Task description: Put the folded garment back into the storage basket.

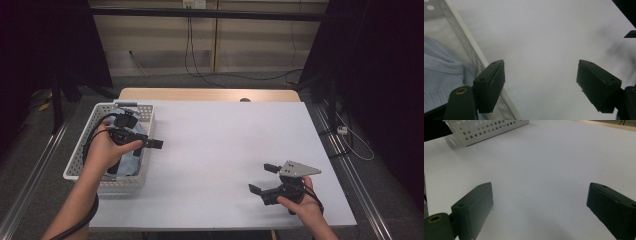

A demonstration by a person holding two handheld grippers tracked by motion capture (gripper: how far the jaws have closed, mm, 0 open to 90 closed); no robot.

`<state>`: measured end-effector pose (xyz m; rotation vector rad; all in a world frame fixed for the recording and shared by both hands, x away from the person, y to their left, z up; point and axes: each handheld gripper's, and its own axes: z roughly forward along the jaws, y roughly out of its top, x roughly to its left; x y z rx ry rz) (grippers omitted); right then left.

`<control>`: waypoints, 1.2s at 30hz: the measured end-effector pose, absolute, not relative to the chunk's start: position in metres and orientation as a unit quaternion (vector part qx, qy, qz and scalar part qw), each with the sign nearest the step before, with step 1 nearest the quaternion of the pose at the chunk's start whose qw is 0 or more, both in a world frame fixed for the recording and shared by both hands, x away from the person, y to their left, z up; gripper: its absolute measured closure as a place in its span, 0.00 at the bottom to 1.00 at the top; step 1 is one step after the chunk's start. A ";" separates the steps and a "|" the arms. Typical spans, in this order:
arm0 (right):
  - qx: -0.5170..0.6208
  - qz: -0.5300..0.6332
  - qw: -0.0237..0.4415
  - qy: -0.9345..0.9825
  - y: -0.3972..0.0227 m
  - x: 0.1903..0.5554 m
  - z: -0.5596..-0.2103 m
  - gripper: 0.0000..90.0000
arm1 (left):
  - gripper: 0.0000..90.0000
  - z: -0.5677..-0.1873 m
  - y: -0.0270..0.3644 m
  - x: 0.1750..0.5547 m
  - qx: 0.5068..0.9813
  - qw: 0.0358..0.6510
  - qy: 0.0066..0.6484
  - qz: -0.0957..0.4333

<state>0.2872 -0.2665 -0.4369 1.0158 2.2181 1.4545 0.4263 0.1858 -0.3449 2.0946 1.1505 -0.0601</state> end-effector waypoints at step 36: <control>0.358 0.508 0.146 0.770 -0.268 0.285 -0.436 0.07 | 0.23 -0.358 0.149 0.395 0.842 0.378 0.383 -0.042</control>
